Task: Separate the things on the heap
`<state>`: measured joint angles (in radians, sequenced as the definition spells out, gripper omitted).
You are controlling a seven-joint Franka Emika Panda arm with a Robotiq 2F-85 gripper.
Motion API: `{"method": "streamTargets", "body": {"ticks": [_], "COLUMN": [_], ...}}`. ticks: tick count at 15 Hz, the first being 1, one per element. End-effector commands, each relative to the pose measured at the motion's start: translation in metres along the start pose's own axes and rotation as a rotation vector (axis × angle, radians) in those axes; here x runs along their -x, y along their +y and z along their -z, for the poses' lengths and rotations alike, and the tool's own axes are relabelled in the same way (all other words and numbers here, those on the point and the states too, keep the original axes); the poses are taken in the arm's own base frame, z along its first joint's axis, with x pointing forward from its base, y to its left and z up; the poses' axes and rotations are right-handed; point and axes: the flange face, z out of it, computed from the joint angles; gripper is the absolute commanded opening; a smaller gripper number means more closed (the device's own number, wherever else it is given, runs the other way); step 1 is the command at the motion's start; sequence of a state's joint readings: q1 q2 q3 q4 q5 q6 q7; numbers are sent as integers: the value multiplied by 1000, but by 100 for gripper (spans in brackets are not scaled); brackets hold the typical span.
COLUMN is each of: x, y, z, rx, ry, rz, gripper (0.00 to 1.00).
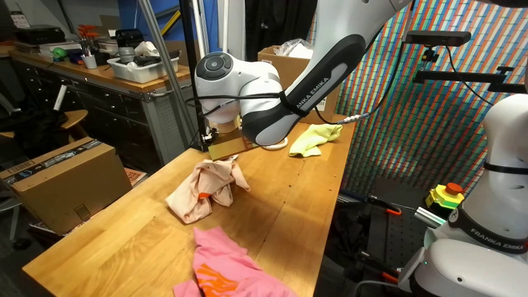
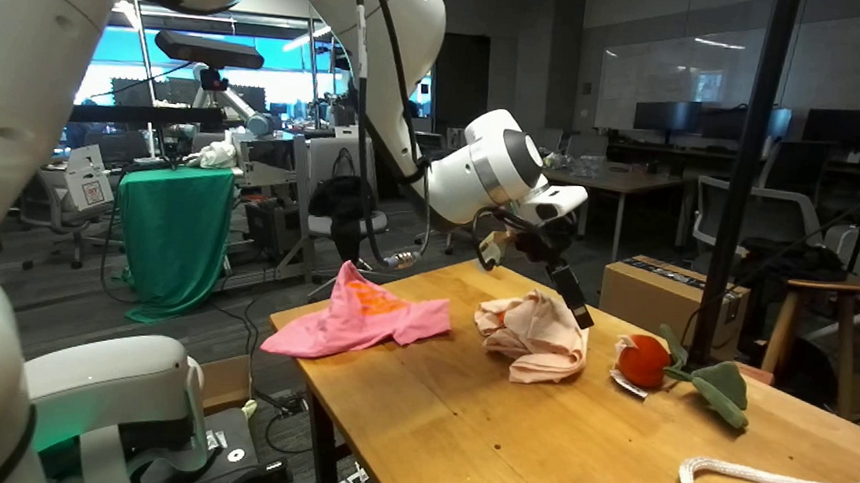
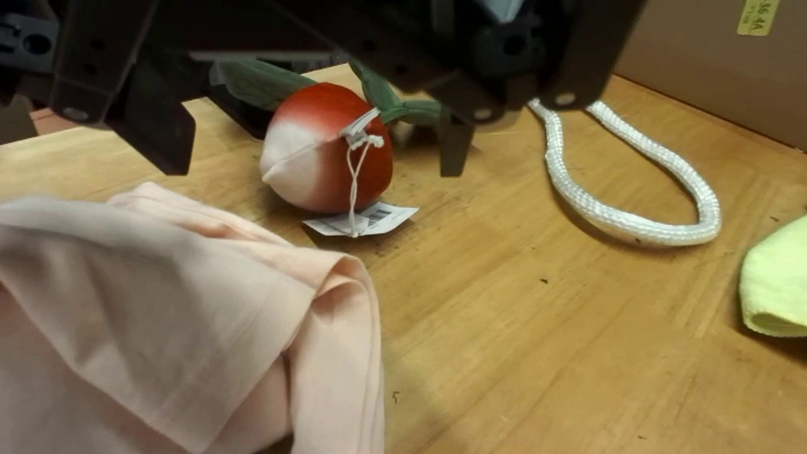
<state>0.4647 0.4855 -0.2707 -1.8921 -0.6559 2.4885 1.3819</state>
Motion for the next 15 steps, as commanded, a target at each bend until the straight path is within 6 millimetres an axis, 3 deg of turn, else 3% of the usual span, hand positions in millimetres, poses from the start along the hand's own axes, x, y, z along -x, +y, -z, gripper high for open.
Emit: {"method": "streamTargets", "body": {"ticks": [1, 7, 15], "x": [-10, -22, -44], "y": [-14, -23, -13], "z": [-8, -23, -43], "rx": [59, 81, 91], "ry": [11, -15, 13], "rz": [-66, -77, -41], "gripper": [100, 100, 100]}}
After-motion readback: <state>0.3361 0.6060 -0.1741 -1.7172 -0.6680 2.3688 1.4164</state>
